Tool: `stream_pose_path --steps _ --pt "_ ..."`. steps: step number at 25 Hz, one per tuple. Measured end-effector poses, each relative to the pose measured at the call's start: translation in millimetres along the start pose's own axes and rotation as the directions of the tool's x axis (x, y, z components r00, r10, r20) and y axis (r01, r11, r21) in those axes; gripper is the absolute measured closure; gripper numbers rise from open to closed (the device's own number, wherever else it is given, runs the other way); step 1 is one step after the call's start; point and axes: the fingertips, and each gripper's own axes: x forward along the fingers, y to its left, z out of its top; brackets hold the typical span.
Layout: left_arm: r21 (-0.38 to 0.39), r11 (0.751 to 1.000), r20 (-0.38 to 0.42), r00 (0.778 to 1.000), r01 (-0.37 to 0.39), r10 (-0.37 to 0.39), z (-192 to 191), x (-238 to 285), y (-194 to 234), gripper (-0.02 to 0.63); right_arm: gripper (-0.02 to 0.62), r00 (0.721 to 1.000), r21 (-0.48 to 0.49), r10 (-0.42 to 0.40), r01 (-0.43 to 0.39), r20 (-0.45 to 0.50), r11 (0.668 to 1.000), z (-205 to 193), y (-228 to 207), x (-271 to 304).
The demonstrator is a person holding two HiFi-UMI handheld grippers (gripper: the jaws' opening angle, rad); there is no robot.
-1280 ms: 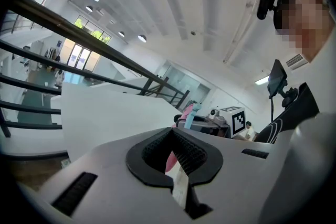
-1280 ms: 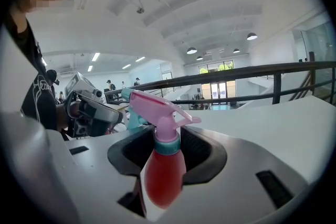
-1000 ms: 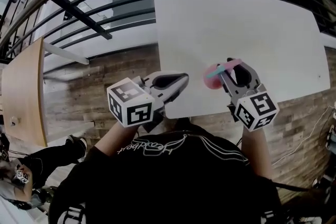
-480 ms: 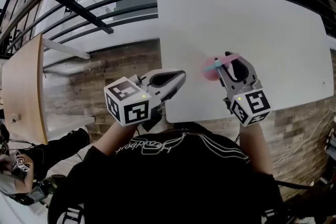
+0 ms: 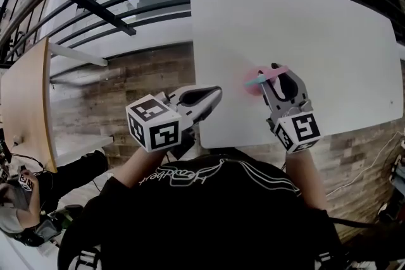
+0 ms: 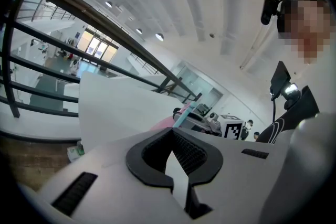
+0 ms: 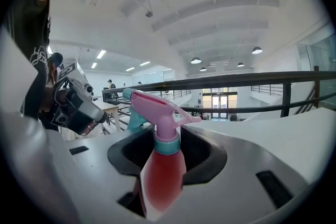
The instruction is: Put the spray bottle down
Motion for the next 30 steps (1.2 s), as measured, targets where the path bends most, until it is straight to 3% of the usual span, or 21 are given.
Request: stream_pose_path --steps 7,22,26,30 --pt "-0.009 1.0 -0.004 1.0 0.001 -0.001 -1 0 6 0.598 0.443 1.0 -0.053 -0.007 0.007 0.001 0.999 -1 5 5" --pt "-0.001 1.0 0.015 1.0 0.011 -0.011 -16 -29 -18 0.598 0.441 0.993 -0.03 -0.102 0.1 -0.055 0.995 -5 16 -29" --pt "0.026 0.999 0.021 0.999 0.03 -0.031 -30 -44 -49 0.598 0.442 0.994 0.005 -0.101 0.101 -0.046 0.995 -3 42 -65" --pt "0.067 0.996 0.028 0.998 0.058 -0.06 -51 -74 -93 0.598 0.442 0.999 0.043 -0.054 0.053 0.001 0.998 12 99 -116"
